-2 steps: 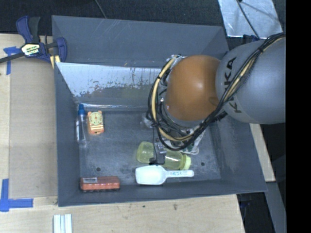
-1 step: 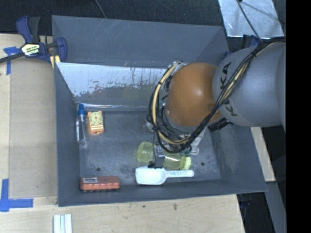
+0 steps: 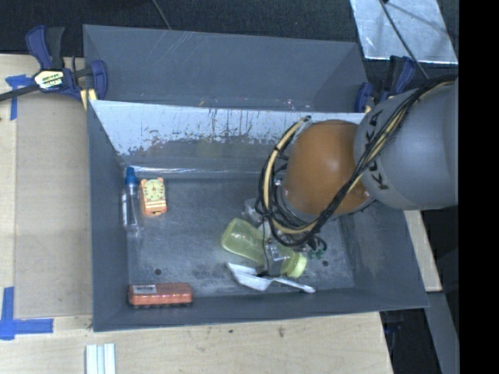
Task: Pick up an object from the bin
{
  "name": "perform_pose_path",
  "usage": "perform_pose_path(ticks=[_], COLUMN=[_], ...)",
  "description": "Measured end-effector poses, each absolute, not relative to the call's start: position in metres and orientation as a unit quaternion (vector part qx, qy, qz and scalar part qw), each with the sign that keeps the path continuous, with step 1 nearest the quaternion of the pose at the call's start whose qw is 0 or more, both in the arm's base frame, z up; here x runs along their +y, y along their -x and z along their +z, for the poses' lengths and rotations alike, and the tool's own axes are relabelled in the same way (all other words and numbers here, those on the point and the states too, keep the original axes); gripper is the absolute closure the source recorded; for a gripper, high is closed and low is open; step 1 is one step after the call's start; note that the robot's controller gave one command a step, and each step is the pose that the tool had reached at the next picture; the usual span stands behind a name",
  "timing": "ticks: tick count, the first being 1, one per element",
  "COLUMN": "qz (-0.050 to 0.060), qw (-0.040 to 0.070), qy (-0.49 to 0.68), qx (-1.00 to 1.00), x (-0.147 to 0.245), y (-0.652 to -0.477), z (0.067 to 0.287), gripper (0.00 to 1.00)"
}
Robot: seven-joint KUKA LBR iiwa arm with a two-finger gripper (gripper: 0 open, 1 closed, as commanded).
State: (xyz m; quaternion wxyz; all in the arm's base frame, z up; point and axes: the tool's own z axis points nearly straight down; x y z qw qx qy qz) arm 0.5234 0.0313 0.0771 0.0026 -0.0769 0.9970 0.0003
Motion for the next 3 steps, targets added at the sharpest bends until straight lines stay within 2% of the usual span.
perform_pose_path(ticks=[1,3], qz=[0.0,0.0], qw=[0.003,0.0], qy=[-0.022,-0.021], qx=[1.0,1.0], x=[0.0164,0.0163], y=[-0.5264,-0.525], z=[0.0721,0.0759], gripper=[1.0,1.0])
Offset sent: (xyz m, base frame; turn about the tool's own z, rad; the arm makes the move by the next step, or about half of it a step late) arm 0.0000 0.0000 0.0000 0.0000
